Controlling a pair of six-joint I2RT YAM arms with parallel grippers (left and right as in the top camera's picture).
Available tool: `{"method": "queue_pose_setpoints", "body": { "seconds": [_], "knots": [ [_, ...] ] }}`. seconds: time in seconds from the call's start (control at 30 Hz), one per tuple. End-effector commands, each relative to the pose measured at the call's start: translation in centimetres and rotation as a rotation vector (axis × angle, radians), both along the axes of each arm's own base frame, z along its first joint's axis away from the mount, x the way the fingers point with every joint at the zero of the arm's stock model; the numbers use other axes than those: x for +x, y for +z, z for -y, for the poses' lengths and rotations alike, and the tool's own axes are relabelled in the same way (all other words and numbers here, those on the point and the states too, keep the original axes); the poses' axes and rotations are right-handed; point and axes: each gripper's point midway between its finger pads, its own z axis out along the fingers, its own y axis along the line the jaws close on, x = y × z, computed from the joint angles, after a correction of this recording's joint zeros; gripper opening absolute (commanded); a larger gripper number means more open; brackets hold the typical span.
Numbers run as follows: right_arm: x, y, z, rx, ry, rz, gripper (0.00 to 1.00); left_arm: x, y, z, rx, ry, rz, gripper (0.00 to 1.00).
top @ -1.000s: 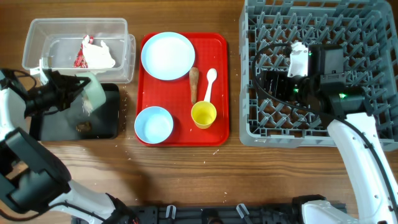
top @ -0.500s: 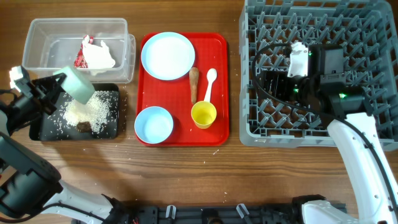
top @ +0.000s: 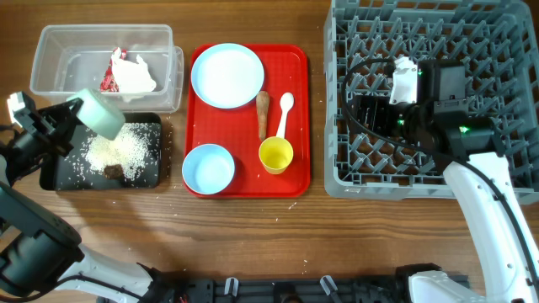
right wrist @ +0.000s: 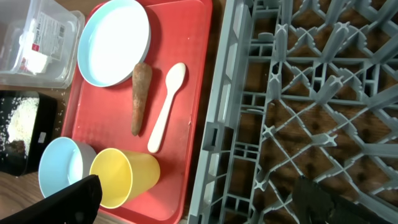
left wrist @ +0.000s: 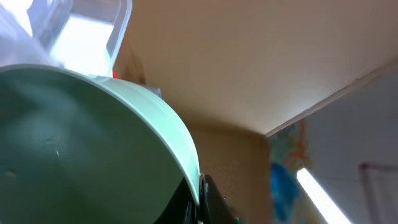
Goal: Sort waste into correct bins and load items into the dishwasher rack
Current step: 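Pour the rice from the green bowl onto the black tray, then return the green bowl to the red tray with the left gripper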
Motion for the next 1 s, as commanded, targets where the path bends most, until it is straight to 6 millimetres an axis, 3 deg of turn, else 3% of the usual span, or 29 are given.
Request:
{"method": "queue_pose_setpoints", "body": {
  "seconds": [0.0, 0.2, 0.37, 0.57, 0.67, 0.8, 0.87, 0.97],
  "knots": [
    [0.4, 0.4, -0.2, 0.014, -0.004, 0.005, 1.00, -0.1, 0.3, -0.3, -0.088, 0.010, -0.037, 0.04],
    [0.7, 0.7, -0.2, 0.026, -0.017, 0.014, 1.00, 0.1, 0.4, 0.1, -0.080, -0.001, -0.029, 0.04],
    [0.7, 0.6, -0.2, 0.023, -0.015, 0.014, 1.00, 0.5, 1.5, 2.2, -0.048, -0.053, -0.002, 0.04],
    [0.7, 0.7, -0.2, 0.023, -0.015, 0.015, 1.00, -0.6, 4.1, 4.8, 0.231, -0.078, 0.003, 0.04],
    [0.9, 0.8, -0.2, 0.024, -0.015, 0.026, 1.00, -1.1, 5.1, 8.0, 0.436, -0.126, 0.003, 0.04],
    [1.0, 0.9, -0.2, 0.025, -0.015, 0.033, 1.00, -0.6, 5.3, 14.8, 0.763, -0.260, 0.072, 0.04],
    [1.0, 0.9, -0.2, 0.022, -0.016, 0.033, 1.00, 0.2, 3.3, 19.1, 0.989, -0.347, 0.072, 0.04],
    [1.0, 0.9, -0.2, 0.023, -0.017, 0.032, 1.00, 2.0, -0.2, 22.6, 1.305, -0.388, 0.052, 0.04]
  ]
}}
